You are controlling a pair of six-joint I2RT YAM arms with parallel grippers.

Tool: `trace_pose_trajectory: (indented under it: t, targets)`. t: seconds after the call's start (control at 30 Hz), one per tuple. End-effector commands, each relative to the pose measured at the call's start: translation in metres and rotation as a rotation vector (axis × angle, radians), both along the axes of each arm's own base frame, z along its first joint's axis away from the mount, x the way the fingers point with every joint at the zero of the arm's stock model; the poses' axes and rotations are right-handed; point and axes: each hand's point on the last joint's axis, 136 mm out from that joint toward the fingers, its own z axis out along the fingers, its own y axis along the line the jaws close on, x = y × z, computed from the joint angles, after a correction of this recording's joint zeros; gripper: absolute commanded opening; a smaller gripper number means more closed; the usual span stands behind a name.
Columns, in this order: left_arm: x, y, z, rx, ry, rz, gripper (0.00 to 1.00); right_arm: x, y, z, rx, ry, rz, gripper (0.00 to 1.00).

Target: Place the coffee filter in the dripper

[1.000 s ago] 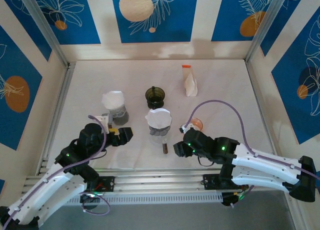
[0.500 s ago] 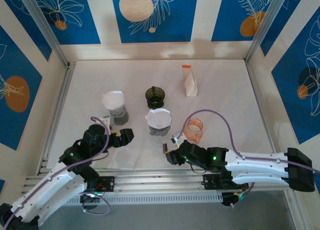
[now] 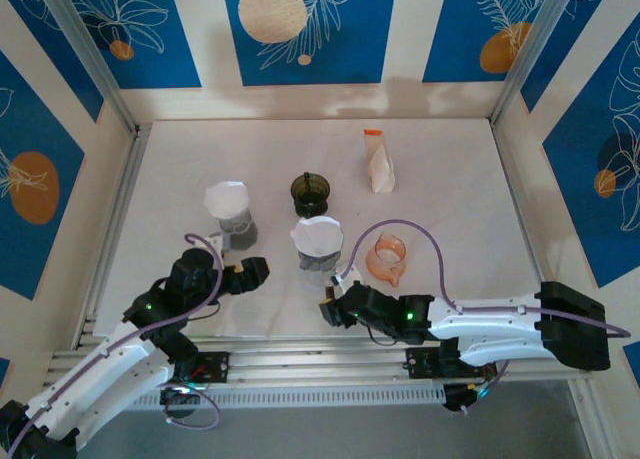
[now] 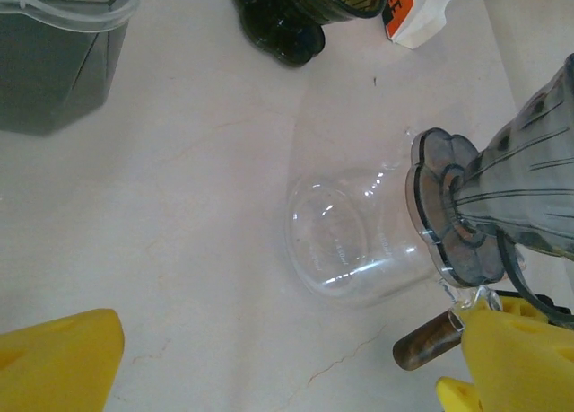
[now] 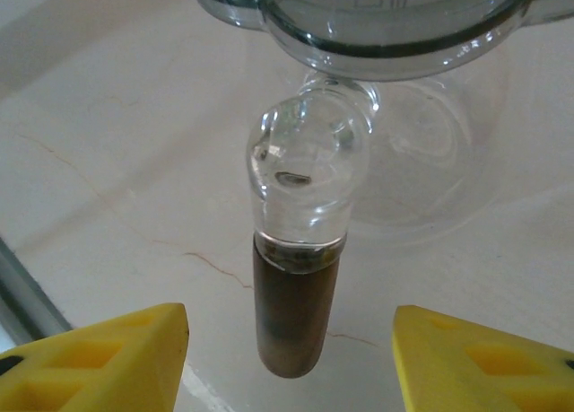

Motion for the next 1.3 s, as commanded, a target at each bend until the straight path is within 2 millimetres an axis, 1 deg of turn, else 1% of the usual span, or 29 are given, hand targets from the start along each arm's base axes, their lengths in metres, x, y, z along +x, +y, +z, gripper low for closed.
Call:
trace_pose_trajectory:
  t: [0.0, 0.03, 0.13, 0.23, 0.3, 0.43, 0.53, 0.6, 0.9, 0.97, 1.07, 1.27]
  targets:
    - [-0.001, -0.009, -0.004, -0.028, 0.011, -0.034, 0.91, 0.011, -0.004, 0.000, 0.015, -0.037, -0.066, 0.62]
    - [-0.002, -0.012, -0.009, -0.033, 0.027, -0.042, 0.85, 0.012, -0.005, -0.001, 0.017, -0.035, -0.073, 0.61]
    - [-0.003, -0.024, -0.027, -0.042, 0.089, -0.082, 0.76, 0.012, -0.007, -0.004, 0.017, -0.029, -0.080, 0.60]
    - [-0.006, -0.038, -0.047, -0.040, 0.158, -0.130, 0.72, 0.013, -0.008, -0.005, 0.017, -0.027, -0.089, 0.59]
    - [-0.006, -0.047, -0.054, -0.046, 0.178, -0.156, 0.72, 0.013, -0.008, -0.006, 0.017, -0.024, -0.090, 0.59]
    - [-0.005, -0.066, -0.055, -0.052, 0.192, -0.229, 0.71, 0.013, -0.009, -0.007, 0.020, -0.018, -0.095, 0.57]
    - [-0.006, -0.080, -0.059, -0.061, 0.228, -0.286, 0.65, 0.014, -0.008, -0.007, 0.021, -0.016, -0.092, 0.56]
    - [-0.006, -0.085, -0.063, -0.061, 0.247, -0.301, 0.63, 0.014, -0.008, -0.008, 0.024, -0.013, -0.091, 0.56]
    - [-0.003, -0.110, -0.071, -0.088, 0.290, -0.375, 0.59, 0.017, -0.009, -0.011, 0.041, 0.000, -0.101, 0.53]
    - [0.000, -0.114, -0.074, -0.092, 0.300, -0.379, 0.56, 0.019, -0.009, -0.010, 0.045, -0.003, -0.104, 0.52]
    - [0.006, -0.120, -0.072, -0.102, 0.292, -0.380, 0.53, 0.022, -0.009, -0.010, 0.053, -0.004, -0.109, 0.52]
    - [0.022, -0.129, -0.069, -0.094, 0.261, -0.370, 0.49, 0.029, -0.012, -0.008, 0.066, -0.015, -0.132, 0.50]
